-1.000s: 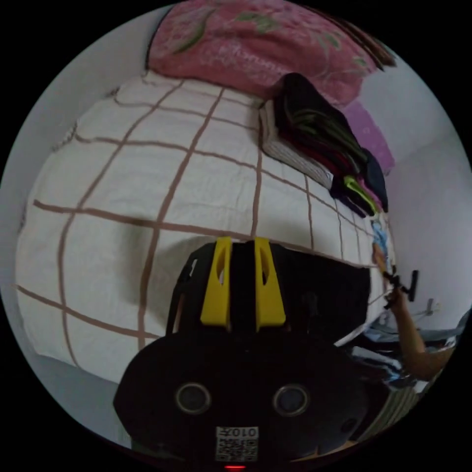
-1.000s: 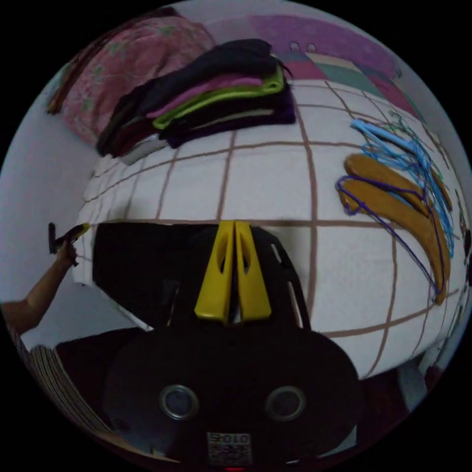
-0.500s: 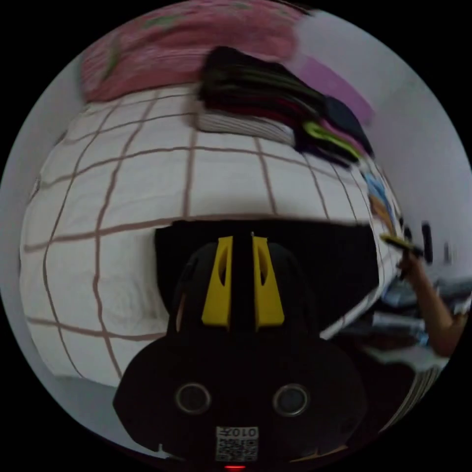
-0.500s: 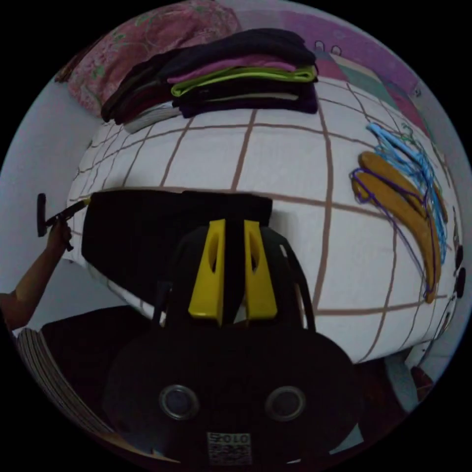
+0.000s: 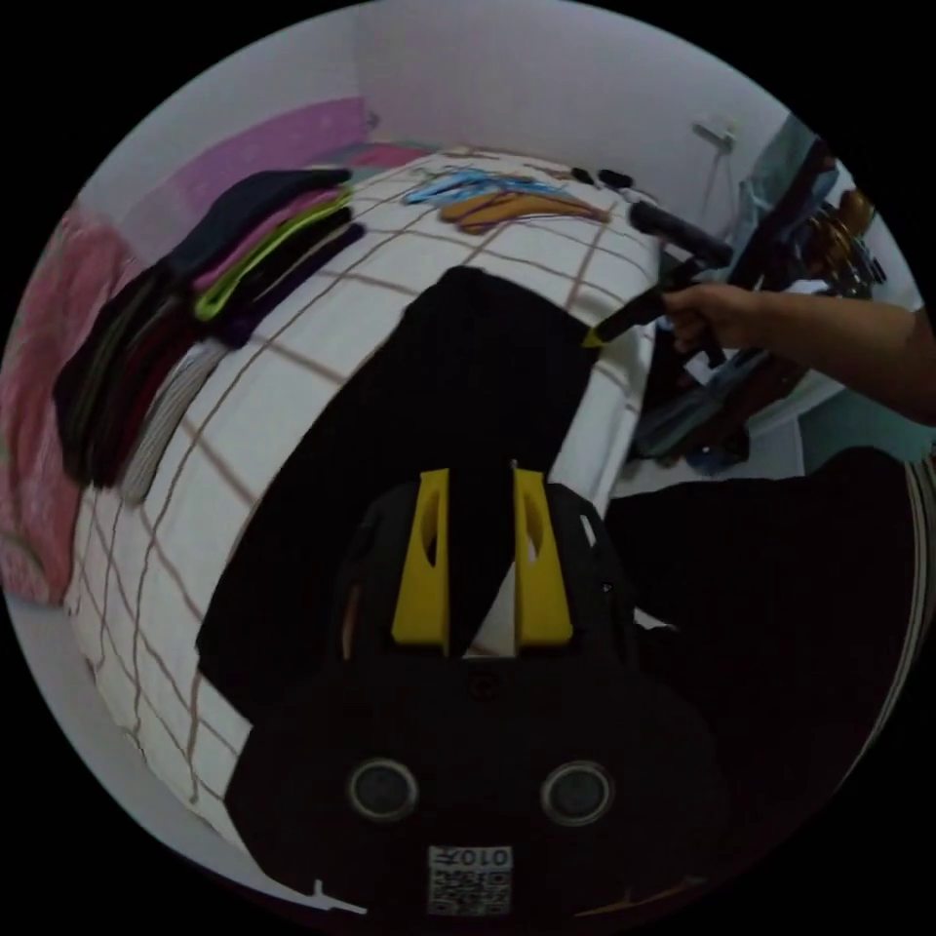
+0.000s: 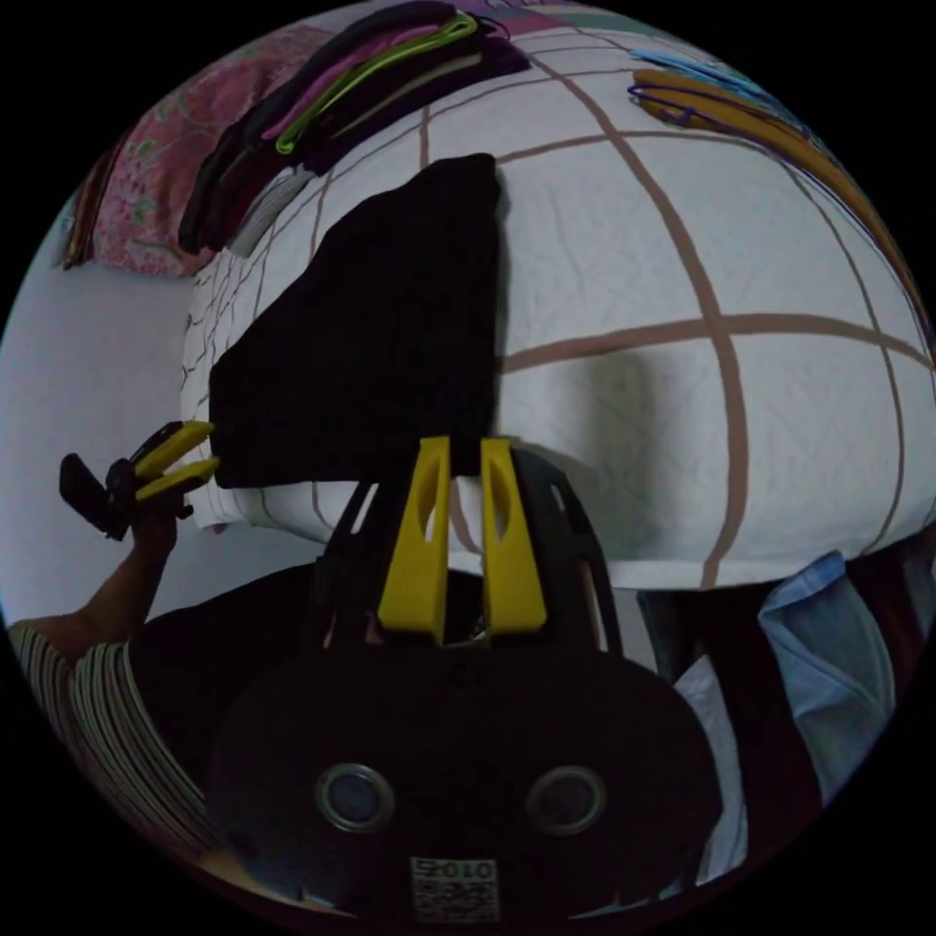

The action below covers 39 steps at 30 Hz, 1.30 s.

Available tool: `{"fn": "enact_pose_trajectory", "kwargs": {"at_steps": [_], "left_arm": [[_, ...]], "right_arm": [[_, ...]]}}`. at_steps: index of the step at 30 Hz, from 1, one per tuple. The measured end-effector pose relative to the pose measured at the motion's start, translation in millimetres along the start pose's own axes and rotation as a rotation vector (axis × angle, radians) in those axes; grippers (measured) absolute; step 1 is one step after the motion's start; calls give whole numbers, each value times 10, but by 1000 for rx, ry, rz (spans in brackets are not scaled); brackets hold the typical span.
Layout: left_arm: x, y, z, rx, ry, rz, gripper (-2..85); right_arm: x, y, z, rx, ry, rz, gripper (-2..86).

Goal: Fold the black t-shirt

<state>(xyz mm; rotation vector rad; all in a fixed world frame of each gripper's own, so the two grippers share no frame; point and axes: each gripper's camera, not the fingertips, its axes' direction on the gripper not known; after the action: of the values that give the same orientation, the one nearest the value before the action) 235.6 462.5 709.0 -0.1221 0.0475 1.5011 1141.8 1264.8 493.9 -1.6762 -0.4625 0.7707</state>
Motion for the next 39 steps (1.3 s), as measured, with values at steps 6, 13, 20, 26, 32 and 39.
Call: {"fn": "enact_pose_trajectory", "kwargs": {"at_steps": [6, 13, 20, 26, 32, 39], "left_arm": [[901, -817, 341, 0, -22, 156, 119], [1700, -1459, 687, 31, -176, 126, 93], [1827, -1613, 810, 10, -149, -63, 14], [1960, -1455, 773, 41, -167, -154, 2], [2027, -1262, 741, 55, -192, -223, 0], [1980, -925, 683, 82, -196, -284, -1]], "right_arm": [[-89, -133, -210, -50, -169, -42, 44], [-340, -372, -374, -145, -252, -198, 44], [-482, -551, -487, -136, -366, -350, 73], [-315, -930, -302, -117, -618, -124, 151], [-729, -1415, -91, -132, -695, -31, 173], [-1583, -1825, -13, -144, -681, 28, 111]]}}
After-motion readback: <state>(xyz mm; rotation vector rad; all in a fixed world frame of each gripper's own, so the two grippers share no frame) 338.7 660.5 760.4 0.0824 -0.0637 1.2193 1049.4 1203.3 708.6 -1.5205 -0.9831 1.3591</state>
